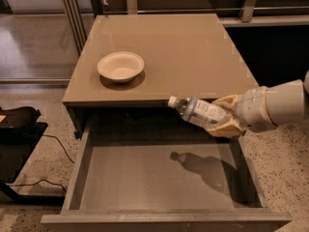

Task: Place blue plastic bottle into top drawer

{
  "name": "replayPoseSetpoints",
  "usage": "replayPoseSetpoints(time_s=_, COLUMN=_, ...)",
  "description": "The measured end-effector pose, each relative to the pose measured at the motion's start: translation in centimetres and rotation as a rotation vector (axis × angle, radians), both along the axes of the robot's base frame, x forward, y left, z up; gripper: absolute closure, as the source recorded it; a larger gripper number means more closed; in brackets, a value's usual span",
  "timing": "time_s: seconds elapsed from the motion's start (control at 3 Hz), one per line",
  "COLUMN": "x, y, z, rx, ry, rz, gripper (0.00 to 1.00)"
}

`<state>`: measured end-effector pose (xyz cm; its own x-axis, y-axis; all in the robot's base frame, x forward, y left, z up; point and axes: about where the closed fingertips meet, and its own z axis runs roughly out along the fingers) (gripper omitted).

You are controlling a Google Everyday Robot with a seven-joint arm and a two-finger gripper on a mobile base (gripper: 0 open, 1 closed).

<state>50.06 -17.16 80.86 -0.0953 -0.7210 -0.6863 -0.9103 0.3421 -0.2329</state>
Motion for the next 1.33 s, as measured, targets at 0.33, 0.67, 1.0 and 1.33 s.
replayPoseSetpoints(time_s=0.33, x=-2.7, y=3.4, z=-6.9, rx=0.018, ry=0.133, rz=0.052, gripper=1.00)
replayPoseSetpoints(time_s=0.67, x=-2.7, y=3.5, z=-6.9, rx=0.018, ry=0.133, rz=0.053, gripper=1.00)
replayPoseSetpoints(time_s=1.0, x=-2.1, y=5.3, z=-10.4, rx=0.040, ry=0.191, rz=0.062, gripper=1.00)
replayPoseSetpoints(time_s=1.33, x=-1.2, y=6.9, z=-15.0, rx=0.064, ry=0.258, rz=0.044, gripper=1.00)
